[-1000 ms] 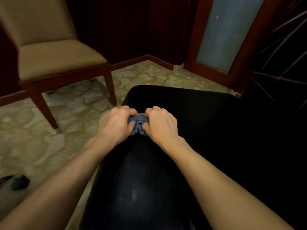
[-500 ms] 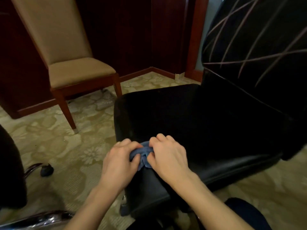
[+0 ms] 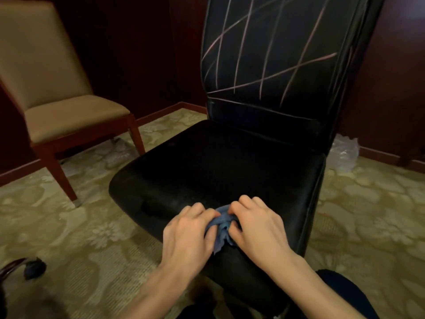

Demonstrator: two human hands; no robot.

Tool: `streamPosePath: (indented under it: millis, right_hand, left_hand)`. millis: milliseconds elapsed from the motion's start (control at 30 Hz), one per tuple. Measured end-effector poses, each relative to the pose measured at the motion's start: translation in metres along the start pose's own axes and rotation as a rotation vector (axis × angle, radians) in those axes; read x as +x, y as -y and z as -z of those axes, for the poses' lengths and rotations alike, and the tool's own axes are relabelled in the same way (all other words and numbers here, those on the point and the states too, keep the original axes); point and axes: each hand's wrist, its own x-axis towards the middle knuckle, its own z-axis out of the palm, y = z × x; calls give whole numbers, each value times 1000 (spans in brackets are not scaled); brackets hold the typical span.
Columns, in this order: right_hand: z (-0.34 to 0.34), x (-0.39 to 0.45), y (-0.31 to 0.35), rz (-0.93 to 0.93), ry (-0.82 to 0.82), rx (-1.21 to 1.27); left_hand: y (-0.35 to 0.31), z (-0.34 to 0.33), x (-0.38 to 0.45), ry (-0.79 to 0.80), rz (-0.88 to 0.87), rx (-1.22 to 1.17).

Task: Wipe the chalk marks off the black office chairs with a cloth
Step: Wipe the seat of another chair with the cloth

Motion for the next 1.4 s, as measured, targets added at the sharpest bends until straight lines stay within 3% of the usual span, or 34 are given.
streamPosePath:
  millis: [167, 333, 733, 1033, 1267, 1400]
  right_hand:
    - [-13, 29, 37, 86, -92, 1]
    - [-29, 53, 61, 91, -7, 39]
    - [-2, 23, 1, 128, 56, -83]
    - [30, 5, -40, -79, 215, -98]
    - [0, 29, 5, -14, 89, -17]
    - [-21, 60, 47, 87, 37, 31]
  left_hand:
    - [42, 5, 3, -69, 99, 69]
    - [67, 7, 13, -70, 188, -26]
    - [5, -11, 7, 23, 118, -159]
    - [-48, -16, 34, 116, -18, -95]
    - [2, 15, 40, 69, 118, 54]
    - [47, 30, 33, 52, 299, 82]
